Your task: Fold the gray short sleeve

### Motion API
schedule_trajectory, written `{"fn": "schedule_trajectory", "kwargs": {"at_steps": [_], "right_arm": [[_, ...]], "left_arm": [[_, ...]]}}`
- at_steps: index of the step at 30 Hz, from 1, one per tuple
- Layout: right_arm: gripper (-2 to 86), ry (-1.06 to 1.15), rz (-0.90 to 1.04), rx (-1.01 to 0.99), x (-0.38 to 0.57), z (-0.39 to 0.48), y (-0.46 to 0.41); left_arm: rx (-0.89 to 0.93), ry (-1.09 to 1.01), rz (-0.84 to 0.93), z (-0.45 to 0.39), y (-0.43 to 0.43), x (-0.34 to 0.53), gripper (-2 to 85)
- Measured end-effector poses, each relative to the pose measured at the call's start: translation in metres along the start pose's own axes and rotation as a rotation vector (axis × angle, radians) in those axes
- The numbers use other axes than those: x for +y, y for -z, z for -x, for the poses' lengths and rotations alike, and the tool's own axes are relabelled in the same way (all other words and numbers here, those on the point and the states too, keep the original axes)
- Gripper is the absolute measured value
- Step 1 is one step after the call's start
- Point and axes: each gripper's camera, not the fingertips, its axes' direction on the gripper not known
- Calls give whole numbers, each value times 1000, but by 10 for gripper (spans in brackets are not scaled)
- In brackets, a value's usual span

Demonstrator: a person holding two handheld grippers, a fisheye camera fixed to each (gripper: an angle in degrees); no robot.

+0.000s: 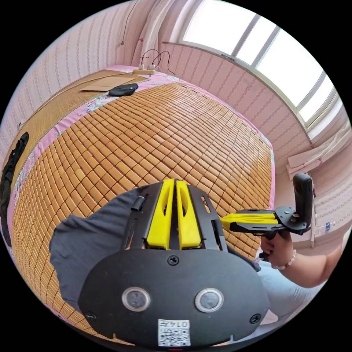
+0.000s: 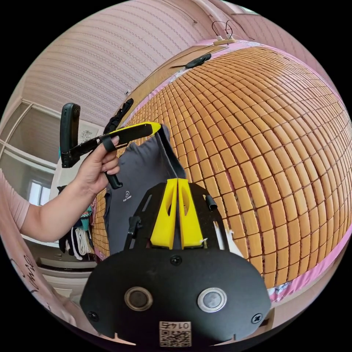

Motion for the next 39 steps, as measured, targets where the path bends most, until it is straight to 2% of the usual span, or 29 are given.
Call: {"fn": "schedule_trajectory", "kwargs": {"at_steps": [3, 6, 8, 14, 19, 23, 26, 29, 31, 34, 36, 39], "right_arm": [[-3, 100, 11, -20, 6, 20, 8], [-3, 145, 94, -27, 19, 30, -4], [-2, 136, 139, -34, 26, 32, -10], [-2, 162, 158, -4, 40, 50, -11], [-2, 196, 120, 93, 38, 73, -20], [-2, 187, 188, 86, 43, 83, -43], [-3, 188, 200, 69, 52, 94, -49], [-5, 189, 229, 51, 57, 102, -61], [-4, 167, 235, 50, 56, 108, -61], [-3, 192, 177, 136, 53, 136, -47], [-5, 234, 138, 294, 49, 166, -49], [-8, 238, 117, 440, 47, 198, -73]], "left_arm": [[17, 43, -47, 18, 25, 24, -5], [-71, 110, 23, 39, 19, 56, 7], [-17, 225, 78, 61, 11, 76, 29], [2, 356, 39, 79, 15, 99, 46], [36, 346, 20, 80, -1, 83, 69], [21, 335, 121, 89, -26, 72, 5], [1, 346, 75, 92, -12, 77, -1], [-76, 343, 152, 99, -25, 86, 20], [-54, 363, 119, 105, -22, 90, 42], [-97, 395, 75, 111, 0, 93, 53], [-126, 420, 6, 111, 21, 95, 52], [-51, 464, -116, 107, 48, 99, 51]]}}
